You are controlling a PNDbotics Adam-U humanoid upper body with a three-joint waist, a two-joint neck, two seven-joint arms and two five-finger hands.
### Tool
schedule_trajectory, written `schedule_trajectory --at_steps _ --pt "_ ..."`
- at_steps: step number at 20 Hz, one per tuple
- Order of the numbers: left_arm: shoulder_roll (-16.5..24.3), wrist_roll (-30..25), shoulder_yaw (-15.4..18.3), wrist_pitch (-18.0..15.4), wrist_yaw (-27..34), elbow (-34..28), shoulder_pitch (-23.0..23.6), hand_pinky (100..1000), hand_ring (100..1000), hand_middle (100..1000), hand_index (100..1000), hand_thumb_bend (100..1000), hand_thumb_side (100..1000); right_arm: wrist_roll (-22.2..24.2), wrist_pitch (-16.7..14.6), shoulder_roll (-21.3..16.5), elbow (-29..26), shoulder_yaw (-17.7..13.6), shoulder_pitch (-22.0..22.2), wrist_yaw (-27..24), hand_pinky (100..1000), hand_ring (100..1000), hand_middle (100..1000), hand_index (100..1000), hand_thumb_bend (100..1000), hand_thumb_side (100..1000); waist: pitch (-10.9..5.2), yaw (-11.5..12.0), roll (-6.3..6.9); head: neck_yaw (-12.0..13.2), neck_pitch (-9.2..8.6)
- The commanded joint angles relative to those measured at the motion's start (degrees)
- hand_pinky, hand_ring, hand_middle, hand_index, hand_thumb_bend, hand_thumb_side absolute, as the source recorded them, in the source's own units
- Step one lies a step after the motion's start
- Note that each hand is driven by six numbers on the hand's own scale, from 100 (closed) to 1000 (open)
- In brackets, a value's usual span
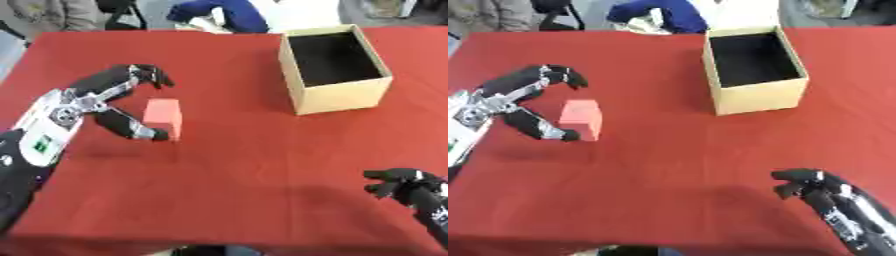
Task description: Pick up objects on the table and place them in the box.
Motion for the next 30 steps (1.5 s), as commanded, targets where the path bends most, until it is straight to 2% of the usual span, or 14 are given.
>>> schedule_trajectory --at_steps 1,15,30 --pt "1.43 -0.16 0.35 -0.07 -0.15 -0.37 -0.56 985 743 775 856 671 609 0.09 -0.12 -0.67 -0.57 -0.07 -0.31 0.13 846 913 584 828 100 614 -0.84 -0.08 -0.09 0.11 -0.2" --pt "1.36 -0.21 0.32 -0.02 -0.43 -0.08 -0.4 985 744 775 856 663 615 0.13 -0.1 -0.75 -0.56 -0.02 -0.4 0.14 846 914 584 828 100 614 -0.82 0.06 0.01 0.01 -0.24" --pt "1.18 -0.56 -0.49 -0.53 -1.66 3.05 -1.62 984 747 779 857 663 631 0.33 -0.19 -0.88 -0.54 0.11 -0.51 -0.04 846 914 584 828 100 611 -0.99 -0.03 -0.12 0.08 -0.47"
